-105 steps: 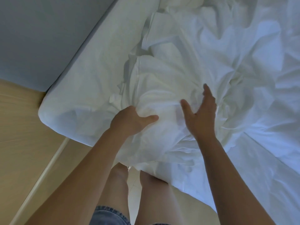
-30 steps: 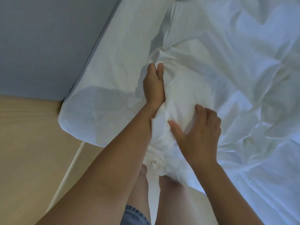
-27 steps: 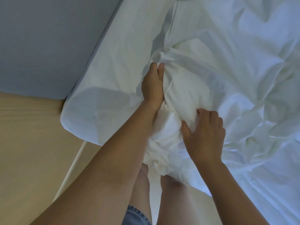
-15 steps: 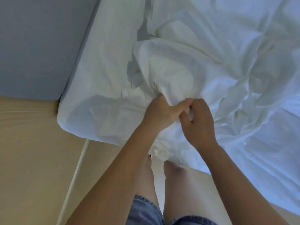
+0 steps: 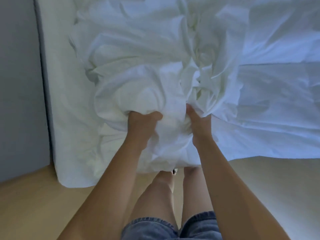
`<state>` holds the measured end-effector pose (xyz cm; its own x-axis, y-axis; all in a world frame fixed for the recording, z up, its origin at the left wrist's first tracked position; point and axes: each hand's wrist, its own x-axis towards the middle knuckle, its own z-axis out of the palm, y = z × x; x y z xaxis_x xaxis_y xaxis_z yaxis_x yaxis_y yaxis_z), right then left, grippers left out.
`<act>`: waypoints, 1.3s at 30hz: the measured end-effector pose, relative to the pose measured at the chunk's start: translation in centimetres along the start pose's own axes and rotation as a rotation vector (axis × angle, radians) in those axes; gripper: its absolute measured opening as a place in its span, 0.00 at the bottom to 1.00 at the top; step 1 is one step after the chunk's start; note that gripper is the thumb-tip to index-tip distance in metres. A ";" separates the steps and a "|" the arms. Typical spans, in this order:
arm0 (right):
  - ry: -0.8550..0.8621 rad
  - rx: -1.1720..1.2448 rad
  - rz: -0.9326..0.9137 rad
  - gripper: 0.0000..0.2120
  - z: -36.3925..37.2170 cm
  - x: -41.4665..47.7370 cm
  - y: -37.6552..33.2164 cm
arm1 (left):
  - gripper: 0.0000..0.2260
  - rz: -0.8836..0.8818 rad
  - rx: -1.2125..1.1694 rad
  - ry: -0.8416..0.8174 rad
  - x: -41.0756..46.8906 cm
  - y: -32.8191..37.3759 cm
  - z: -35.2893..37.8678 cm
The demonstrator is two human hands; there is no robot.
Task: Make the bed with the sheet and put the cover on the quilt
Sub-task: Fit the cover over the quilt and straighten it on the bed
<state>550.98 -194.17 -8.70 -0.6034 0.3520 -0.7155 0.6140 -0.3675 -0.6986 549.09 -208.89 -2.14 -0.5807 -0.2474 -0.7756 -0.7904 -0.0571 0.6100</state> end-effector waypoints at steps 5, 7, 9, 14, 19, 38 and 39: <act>-0.428 0.064 0.135 0.13 1.2 1.4 -2.9 | 0.13 0.106 -0.091 0.065 -0.5 4.1 -0.6; -0.488 -0.010 0.051 0.14 1.8 1.2 -3.4 | 0.16 0.143 -0.111 0.056 -0.6 5.4 -0.8; -0.489 0.011 -0.080 0.21 2.7 0.5 -3.7 | 0.17 0.154 -0.096 0.055 -0.5 6.2 -1.0; -0.634 0.390 0.107 0.30 4.5 -0.8 -4.0 | 0.26 0.114 -0.033 0.092 -0.2 5.5 -0.1; -0.643 0.138 0.108 0.20 5.3 -2.0 -5.5 | 0.14 0.183 0.052 0.124 -0.4 7.6 0.0; -0.718 -0.209 -0.339 0.08 11.8 -13.6 -20.4 | 0.13 0.529 -0.233 0.246 -8.4 22.6 -12.4; -0.682 -0.241 -0.335 0.12 10.9 -13.1 -18.7 | 0.15 0.503 -0.210 0.294 -7.7 22.1 -13.2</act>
<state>541.87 -201.33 13.82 -0.9061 -0.2222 -0.3601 0.3905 -0.1118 -0.9138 538.70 -221.04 19.50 -0.7704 -0.5481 -0.3256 -0.3609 -0.0461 0.9315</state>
